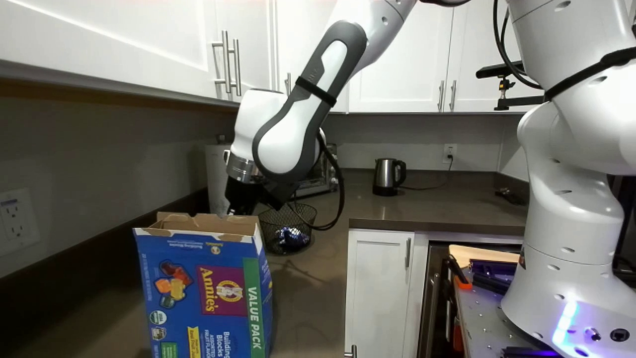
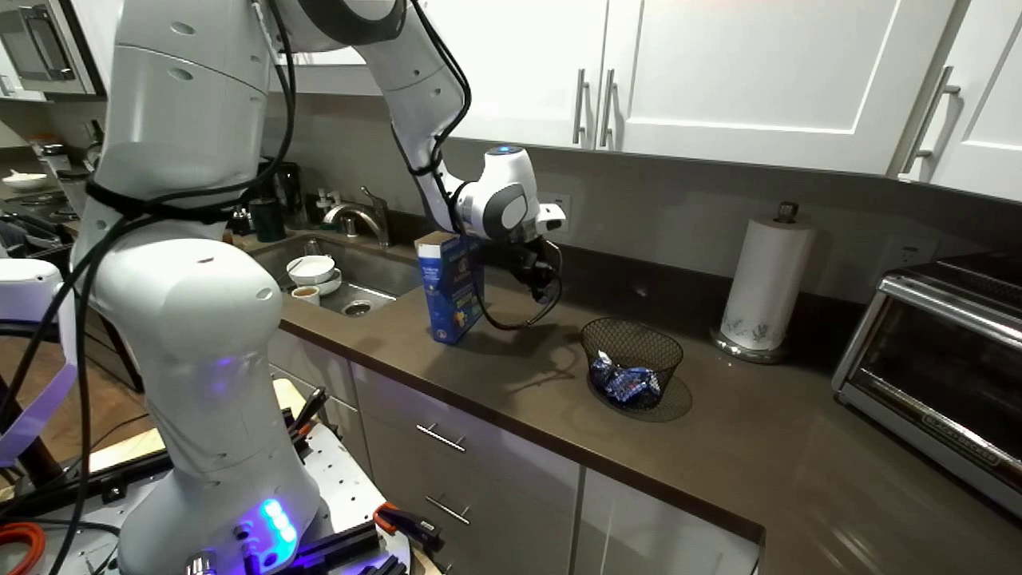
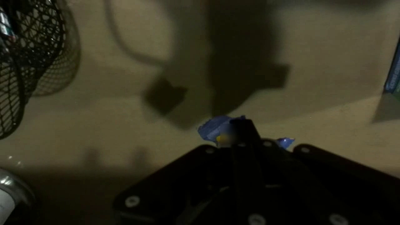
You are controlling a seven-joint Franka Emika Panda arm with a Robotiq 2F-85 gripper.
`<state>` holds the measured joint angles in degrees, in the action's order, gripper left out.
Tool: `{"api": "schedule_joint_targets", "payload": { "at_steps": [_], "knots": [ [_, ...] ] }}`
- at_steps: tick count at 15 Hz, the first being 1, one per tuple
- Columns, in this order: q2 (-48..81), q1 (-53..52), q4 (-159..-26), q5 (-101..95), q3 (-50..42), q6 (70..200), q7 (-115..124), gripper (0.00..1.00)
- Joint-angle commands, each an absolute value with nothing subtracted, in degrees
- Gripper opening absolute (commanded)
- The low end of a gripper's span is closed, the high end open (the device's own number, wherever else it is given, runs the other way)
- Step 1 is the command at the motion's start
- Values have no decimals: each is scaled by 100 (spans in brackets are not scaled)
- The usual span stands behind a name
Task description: Put the pack on the table inside the box
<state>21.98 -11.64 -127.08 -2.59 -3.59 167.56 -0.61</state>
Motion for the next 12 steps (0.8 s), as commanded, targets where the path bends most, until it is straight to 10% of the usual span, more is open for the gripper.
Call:
{"api": "schedule_joint_targets", "payload": {
  "at_steps": [1,12],
  "knots": [
    [1790,-746,-12814,-261,-53,16315,-212,0],
    [1544,-1203,-13840,-445,87,16868,373,0]
  ]
}}
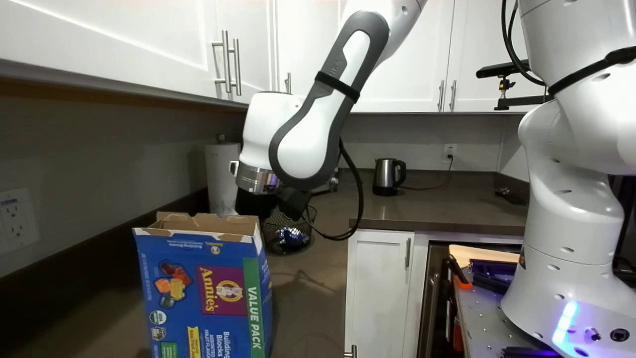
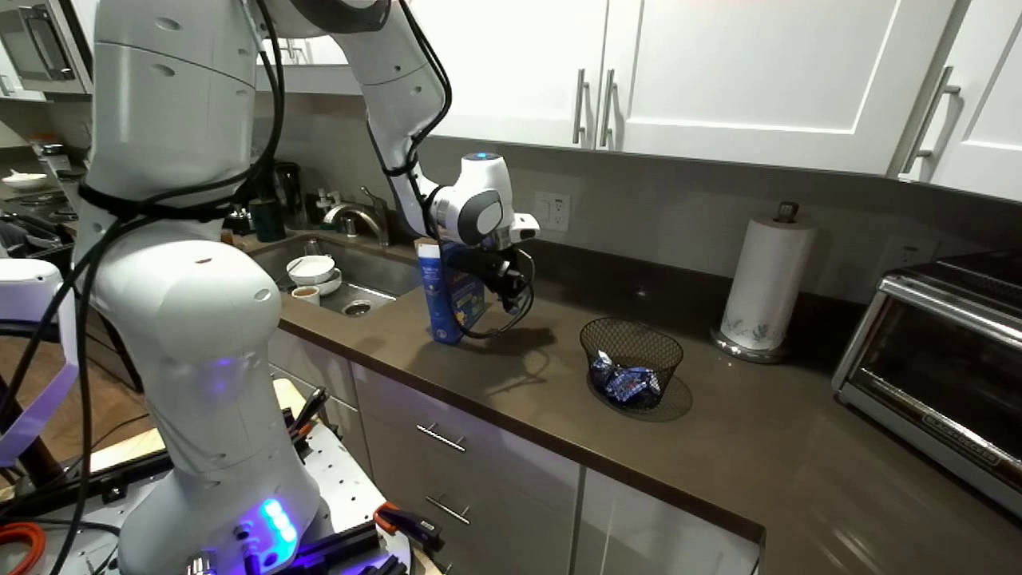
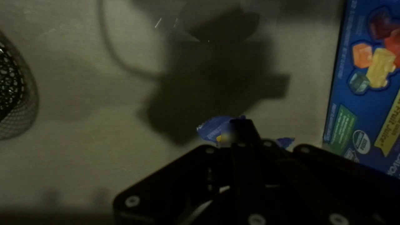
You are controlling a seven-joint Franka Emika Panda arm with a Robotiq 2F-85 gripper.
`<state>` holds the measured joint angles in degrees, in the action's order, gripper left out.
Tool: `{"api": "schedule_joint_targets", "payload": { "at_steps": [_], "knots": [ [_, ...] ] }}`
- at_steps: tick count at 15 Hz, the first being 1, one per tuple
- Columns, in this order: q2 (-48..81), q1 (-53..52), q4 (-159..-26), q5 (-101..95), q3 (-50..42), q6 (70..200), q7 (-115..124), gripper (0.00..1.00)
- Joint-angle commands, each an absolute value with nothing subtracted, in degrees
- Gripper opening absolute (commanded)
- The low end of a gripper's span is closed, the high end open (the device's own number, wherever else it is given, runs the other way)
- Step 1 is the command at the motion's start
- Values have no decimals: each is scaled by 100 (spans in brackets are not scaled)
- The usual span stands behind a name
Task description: Put the pack on the table inside the box
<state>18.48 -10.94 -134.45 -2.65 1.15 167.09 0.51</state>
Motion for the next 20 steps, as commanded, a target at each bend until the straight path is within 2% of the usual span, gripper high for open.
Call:
{"api": "schedule_joint_targets", "payload": {
  "at_steps": [1,11,20],
  "knots": [
    [1496,-1243,-13911,-445,92,16858,416,0],
    [796,-1354,-14363,-999,-150,16523,894,0],
    [-5,-1028,-14359,-823,182,15936,592,0]
  ]
}}
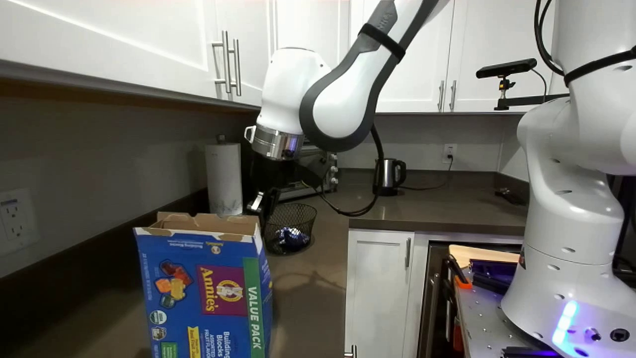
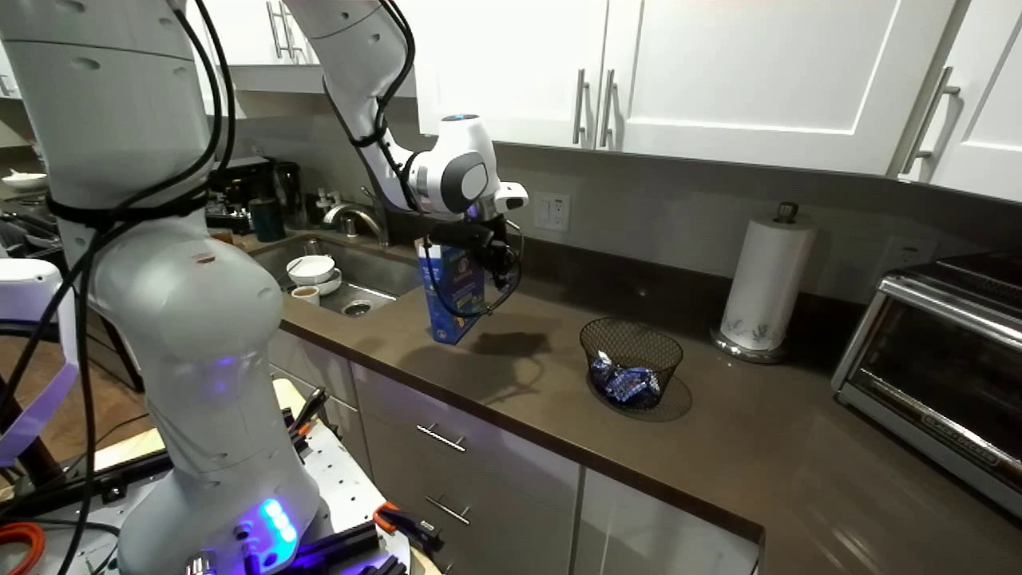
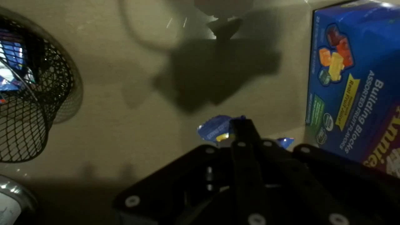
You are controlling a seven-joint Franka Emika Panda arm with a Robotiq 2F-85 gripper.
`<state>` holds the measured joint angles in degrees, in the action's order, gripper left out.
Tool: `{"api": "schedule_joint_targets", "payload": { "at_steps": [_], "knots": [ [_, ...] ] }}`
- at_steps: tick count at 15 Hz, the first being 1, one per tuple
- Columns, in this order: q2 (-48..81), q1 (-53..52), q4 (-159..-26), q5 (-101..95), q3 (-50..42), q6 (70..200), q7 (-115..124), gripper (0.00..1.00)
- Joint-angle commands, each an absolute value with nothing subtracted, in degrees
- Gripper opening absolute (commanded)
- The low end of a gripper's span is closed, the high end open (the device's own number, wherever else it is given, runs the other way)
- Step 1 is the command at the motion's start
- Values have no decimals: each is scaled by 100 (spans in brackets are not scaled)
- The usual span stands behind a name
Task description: Put the pack on the table inside the box
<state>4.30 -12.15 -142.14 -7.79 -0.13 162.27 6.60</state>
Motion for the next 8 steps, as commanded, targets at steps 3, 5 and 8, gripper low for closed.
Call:
{"api": "schedule_joint_targets", "payload": {
  "at_steps": [3,5,8],
  "knots": [
    [-220,-973,-14334,-736,306,15716,505,0],
    [-341,-977,-14327,-555,390,15626,346,0],
    [-516,-992,-14323,-467,476,15507,234,0]
  ]
}}
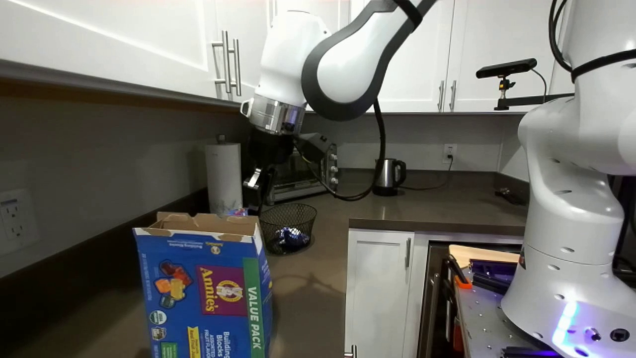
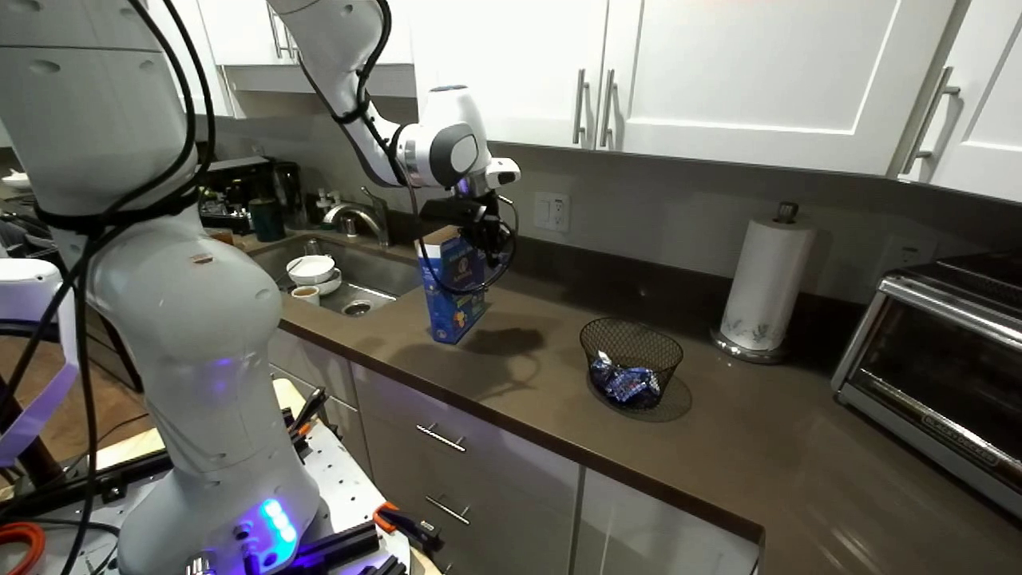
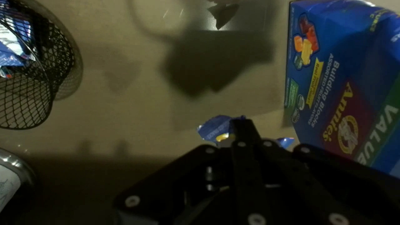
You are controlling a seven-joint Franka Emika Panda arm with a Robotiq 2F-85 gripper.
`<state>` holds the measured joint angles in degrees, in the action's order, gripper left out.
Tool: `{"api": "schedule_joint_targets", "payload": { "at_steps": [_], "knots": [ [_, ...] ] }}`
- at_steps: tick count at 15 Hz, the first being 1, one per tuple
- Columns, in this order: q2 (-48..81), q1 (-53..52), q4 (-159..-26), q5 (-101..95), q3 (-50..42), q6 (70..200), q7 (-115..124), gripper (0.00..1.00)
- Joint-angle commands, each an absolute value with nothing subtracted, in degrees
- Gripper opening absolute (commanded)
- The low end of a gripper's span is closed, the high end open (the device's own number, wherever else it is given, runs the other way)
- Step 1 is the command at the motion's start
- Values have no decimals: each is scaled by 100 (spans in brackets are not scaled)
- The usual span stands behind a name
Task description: Put the pack on the table inside the box
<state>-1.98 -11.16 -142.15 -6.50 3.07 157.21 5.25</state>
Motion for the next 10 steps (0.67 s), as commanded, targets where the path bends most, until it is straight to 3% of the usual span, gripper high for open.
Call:
{"api": "schedule_joint_targets", "payload": {
  "at_steps": [1,10],
  "knots": [
    [-563,-986,-14316,-504,497,15481,249,0],
    [-926,-1030,-14335,-367,552,15472,9,0]
  ]
}}
